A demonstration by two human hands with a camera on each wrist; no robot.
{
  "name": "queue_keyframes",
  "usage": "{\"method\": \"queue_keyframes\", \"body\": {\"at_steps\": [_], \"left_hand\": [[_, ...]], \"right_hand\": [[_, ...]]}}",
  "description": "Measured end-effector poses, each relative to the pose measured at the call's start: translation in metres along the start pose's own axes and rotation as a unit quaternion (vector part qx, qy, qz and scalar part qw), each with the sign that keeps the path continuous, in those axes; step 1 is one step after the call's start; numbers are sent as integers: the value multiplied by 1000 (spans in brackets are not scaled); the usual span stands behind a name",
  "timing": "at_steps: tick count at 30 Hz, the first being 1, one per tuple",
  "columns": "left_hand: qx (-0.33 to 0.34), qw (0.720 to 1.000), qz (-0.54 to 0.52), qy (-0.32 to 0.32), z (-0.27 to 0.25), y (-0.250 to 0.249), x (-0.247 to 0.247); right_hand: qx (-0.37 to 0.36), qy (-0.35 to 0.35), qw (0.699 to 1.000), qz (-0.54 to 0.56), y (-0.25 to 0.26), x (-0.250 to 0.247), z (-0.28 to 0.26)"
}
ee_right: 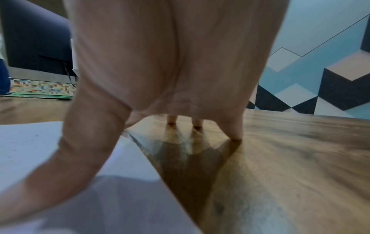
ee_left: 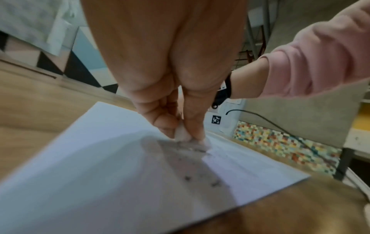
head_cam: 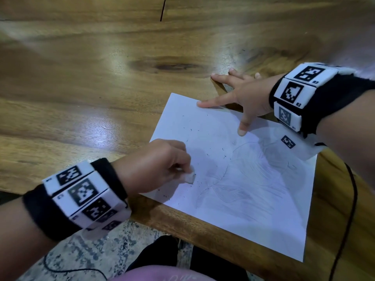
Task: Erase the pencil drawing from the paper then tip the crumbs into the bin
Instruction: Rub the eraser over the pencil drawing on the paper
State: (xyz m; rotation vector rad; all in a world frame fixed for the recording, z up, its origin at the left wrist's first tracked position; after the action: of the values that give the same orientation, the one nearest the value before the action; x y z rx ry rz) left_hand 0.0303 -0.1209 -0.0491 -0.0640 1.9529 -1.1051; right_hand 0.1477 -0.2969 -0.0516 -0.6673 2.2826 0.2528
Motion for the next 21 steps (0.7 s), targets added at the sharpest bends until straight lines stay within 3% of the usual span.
{"method": "queue_keyframes", "body": {"at_steps": [2,7,11,14,19,21], "left_hand": [[7,1000,4,-1,3,0,2],[-18,996,9,88,-11,2,4],[17,1000,22,-7,24,-18,2],[45,998,44,-19,33,-20,16],[20,993,23,116,3,-12,24],[10,996,19,91,8,-13,18]], "right_hand": [[-1,-2,1000,-2,0,0,0],[2,-2,1000,-8,0,-1,-1],[-3,-3,1000,-6,0,-1,-1],[-7,-7,1000,-6,0,-2,-3],[-8,-16,1000,-12,2,-3,-5],[-9,-19,1000,-12,3,-3,-4]]}}
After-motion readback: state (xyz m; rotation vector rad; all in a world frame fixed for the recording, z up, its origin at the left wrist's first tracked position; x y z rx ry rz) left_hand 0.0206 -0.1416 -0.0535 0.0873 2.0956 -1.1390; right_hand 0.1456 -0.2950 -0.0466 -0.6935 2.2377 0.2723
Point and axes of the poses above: each hand's wrist, its own z-axis towards the middle knuckle, its own x-axis out of the palm, y = z × x, the point moved 4 cm from there along z, towards the middle knuckle, and after that the axes turned 4 degrees about -z, right-handed, at the moved point
